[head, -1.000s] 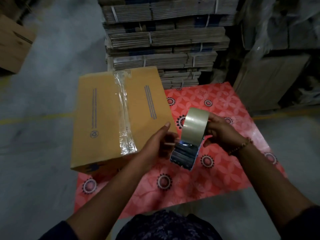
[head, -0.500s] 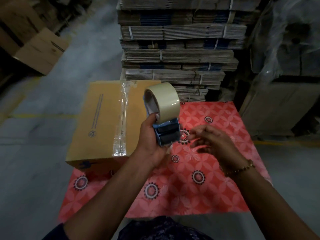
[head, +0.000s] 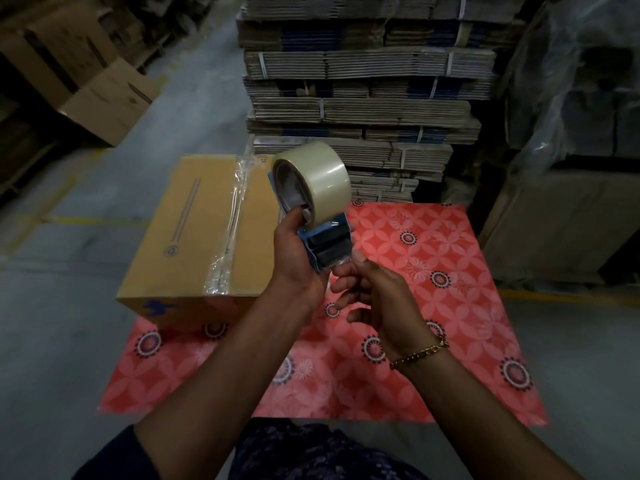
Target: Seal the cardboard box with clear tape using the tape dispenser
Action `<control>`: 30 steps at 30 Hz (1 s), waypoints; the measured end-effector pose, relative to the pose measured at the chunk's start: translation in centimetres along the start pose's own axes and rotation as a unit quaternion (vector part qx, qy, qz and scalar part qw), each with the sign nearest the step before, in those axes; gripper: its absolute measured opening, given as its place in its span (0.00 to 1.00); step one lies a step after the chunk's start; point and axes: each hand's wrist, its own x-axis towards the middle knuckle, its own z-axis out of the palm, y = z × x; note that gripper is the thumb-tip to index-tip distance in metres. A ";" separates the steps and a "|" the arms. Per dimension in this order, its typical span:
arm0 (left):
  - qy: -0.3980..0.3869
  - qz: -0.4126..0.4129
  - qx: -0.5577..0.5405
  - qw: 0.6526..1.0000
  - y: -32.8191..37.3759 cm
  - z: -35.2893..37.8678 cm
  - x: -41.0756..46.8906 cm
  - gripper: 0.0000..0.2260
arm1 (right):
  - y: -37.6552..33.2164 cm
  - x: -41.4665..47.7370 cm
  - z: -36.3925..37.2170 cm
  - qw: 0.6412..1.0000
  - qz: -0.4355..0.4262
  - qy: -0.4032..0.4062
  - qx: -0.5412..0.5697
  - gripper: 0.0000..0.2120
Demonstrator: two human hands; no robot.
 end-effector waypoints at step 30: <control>0.118 -0.138 0.031 0.983 -1.4 -6.7 6.1 0.17 | 6.1 0.7 2.7 0.994 0.089 0.064 -0.007 0.07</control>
